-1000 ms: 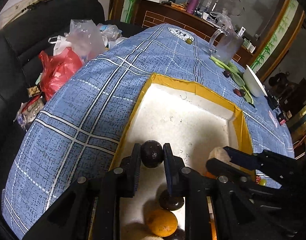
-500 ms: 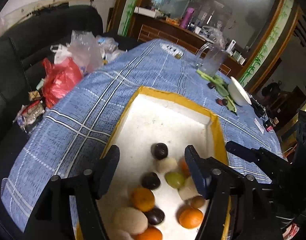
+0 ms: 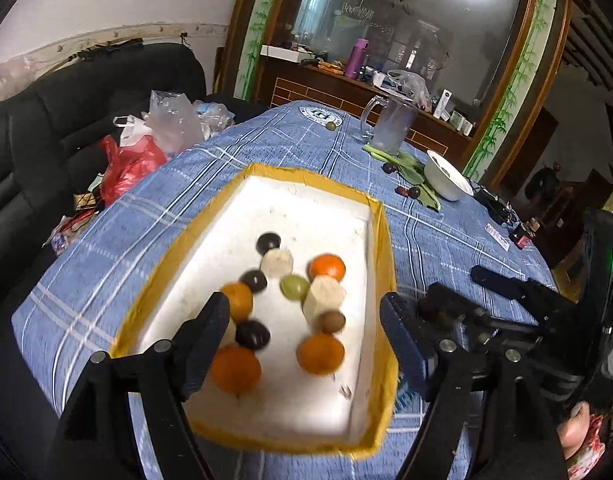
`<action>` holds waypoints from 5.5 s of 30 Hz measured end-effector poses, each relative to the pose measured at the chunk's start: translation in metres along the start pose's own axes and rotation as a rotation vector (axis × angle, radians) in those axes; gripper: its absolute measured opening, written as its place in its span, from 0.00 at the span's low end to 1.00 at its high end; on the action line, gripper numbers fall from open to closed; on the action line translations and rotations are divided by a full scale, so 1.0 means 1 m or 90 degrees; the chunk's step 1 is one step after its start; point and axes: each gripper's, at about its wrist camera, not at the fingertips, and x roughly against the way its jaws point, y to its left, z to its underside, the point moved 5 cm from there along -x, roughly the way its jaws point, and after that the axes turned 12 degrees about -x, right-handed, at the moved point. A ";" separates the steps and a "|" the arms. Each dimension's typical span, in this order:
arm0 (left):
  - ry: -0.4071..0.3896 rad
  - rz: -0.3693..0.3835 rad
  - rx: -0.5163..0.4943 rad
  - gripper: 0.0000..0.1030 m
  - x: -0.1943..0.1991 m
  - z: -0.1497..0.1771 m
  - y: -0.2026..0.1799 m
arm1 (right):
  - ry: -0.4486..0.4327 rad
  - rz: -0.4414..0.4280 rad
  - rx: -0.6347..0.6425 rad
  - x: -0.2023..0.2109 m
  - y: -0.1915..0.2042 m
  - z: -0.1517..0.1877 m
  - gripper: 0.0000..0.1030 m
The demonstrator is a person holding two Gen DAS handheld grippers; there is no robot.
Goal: Organize fruits
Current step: 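Withdraw both open tools from the tray, then move the left tool toward the red date while the right tool approaches the green grape, then close the left tool on the red date while the right tool grasps the green grape, then carry the red date and green grape over the white tray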
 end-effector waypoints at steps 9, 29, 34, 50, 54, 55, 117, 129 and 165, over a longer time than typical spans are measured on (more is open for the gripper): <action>0.018 0.000 -0.028 0.75 0.005 0.017 -0.032 | -0.024 0.035 -0.056 0.030 -0.052 0.013 0.76; 0.038 0.014 -0.066 0.75 -0.006 0.027 -0.059 | 0.048 0.044 -0.039 -0.006 -0.083 0.034 0.57; 0.043 0.020 -0.075 0.75 -0.009 0.027 -0.064 | 0.099 0.052 -0.022 -0.038 -0.080 0.041 0.44; 0.052 0.058 -0.136 0.75 -0.021 0.023 -0.107 | 0.001 0.155 -0.267 0.023 -0.207 0.031 0.57; 0.056 0.062 -0.168 0.75 -0.027 0.025 -0.123 | 0.008 0.112 -0.271 0.015 -0.203 0.033 0.57; 0.057 0.063 -0.175 0.75 -0.029 0.025 -0.126 | 0.012 0.104 -0.270 0.012 -0.200 0.033 0.57; 0.060 0.188 -0.158 0.24 -0.135 -0.001 -0.157 | -0.002 0.156 -0.213 -0.008 -0.220 0.018 0.27; 0.024 0.177 -0.131 0.24 -0.122 -0.007 -0.146 | -0.045 0.161 -0.231 0.012 -0.215 0.020 0.27; -0.038 -0.114 -0.024 0.24 -0.008 0.024 0.024 | -0.023 -0.077 -0.032 0.018 0.057 0.045 0.28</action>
